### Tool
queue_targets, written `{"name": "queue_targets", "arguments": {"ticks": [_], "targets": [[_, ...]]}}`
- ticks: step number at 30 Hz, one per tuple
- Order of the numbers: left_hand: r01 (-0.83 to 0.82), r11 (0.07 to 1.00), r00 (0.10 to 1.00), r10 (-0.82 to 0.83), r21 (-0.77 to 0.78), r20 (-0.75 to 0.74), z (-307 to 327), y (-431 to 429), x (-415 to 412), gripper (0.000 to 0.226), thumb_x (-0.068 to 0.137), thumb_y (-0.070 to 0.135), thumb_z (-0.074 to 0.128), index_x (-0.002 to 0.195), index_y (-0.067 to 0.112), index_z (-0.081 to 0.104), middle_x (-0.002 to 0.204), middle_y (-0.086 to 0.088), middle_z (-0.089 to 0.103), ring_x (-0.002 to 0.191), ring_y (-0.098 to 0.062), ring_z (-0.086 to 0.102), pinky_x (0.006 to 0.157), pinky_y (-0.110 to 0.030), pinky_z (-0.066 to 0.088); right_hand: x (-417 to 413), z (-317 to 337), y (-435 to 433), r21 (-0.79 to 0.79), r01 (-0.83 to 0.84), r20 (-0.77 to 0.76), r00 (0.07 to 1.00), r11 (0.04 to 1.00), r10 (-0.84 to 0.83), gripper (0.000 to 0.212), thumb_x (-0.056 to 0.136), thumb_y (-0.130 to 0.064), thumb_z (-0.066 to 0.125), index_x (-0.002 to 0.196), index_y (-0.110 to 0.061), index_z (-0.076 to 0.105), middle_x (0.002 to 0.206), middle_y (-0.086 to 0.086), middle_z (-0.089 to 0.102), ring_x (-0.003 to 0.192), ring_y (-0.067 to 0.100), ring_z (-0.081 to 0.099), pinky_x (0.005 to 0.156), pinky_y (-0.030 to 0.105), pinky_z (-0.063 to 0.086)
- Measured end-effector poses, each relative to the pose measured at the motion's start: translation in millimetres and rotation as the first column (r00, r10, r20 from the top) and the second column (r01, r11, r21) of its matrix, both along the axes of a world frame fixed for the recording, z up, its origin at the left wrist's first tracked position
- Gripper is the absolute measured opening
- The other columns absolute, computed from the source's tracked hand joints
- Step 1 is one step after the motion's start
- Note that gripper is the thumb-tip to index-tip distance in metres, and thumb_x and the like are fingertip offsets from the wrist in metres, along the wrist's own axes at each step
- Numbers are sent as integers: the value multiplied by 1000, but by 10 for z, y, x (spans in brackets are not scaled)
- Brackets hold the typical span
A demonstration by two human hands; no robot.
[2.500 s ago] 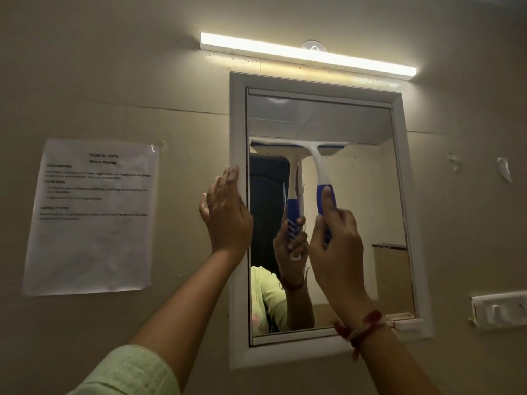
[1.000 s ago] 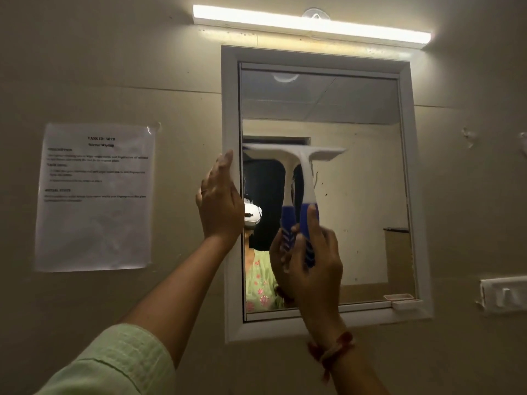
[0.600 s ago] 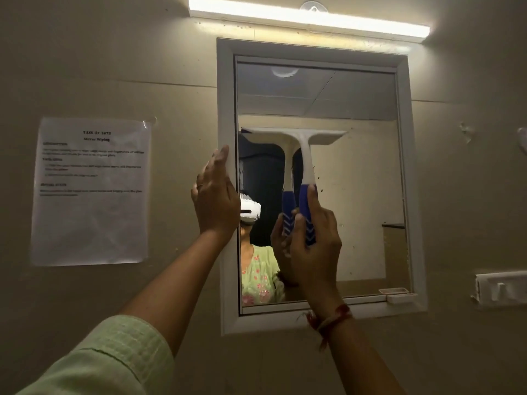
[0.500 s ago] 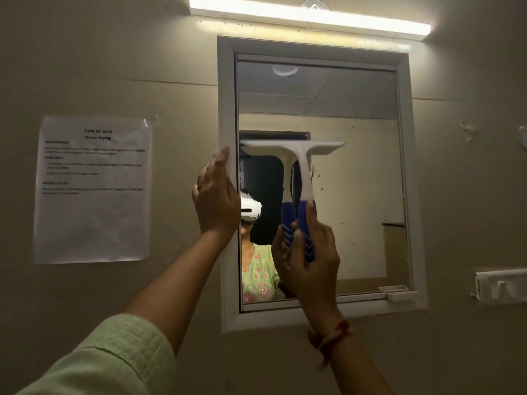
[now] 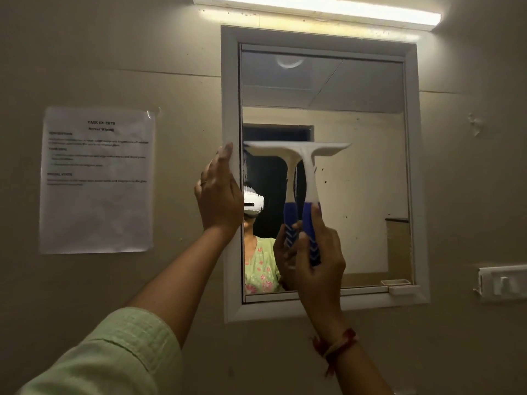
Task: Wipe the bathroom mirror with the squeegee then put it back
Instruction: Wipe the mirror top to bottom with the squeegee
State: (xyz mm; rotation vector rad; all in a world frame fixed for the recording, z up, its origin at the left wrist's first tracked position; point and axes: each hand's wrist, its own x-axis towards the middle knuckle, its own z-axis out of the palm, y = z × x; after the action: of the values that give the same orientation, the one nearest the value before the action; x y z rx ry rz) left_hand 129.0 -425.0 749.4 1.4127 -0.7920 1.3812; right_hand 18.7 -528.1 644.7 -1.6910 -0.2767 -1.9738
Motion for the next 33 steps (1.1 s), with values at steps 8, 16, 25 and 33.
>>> {"name": "queue_targets", "arguments": {"ticks": [8,16,25,33], "targets": [[22,1000,1000,-22,-7,8,-3,-2,-5,46,92,14,32,137,19,38,137,-8,50,124,-27,47,101,-53,38,-44,-439,39,41,-56,-51,997,998,58,50,91,-29,41,140,-25,29,104,14,52,82,2,53,67,4,45],[39,999,999,-39,-5,14,5,3,-6,45,92,17,31,137,18,39,137,-8,50,123,-26,48,100,-54,38,-26,-260,34,20,-30,-33,999,999,31,49,94,-27,42,141,-25,29,103,7,51,84,-2,53,68,4,45],[31,999,999,-31,-19,24,2,-6,14,45,92,15,31,137,18,40,136,-6,51,121,-25,49,97,-44,39,-15,-214,67,57,-55,-22,998,997,56,50,95,-24,46,141,-22,28,105,9,51,85,1,54,70,5,47],[42,999,999,-41,-14,23,1,7,-8,46,92,14,30,137,17,39,137,-8,50,123,-26,48,100,-42,39,-46,-828,101,78,-70,-74,994,995,76,48,90,-24,45,137,-21,36,101,16,55,79,-4,54,61,2,44]]}}
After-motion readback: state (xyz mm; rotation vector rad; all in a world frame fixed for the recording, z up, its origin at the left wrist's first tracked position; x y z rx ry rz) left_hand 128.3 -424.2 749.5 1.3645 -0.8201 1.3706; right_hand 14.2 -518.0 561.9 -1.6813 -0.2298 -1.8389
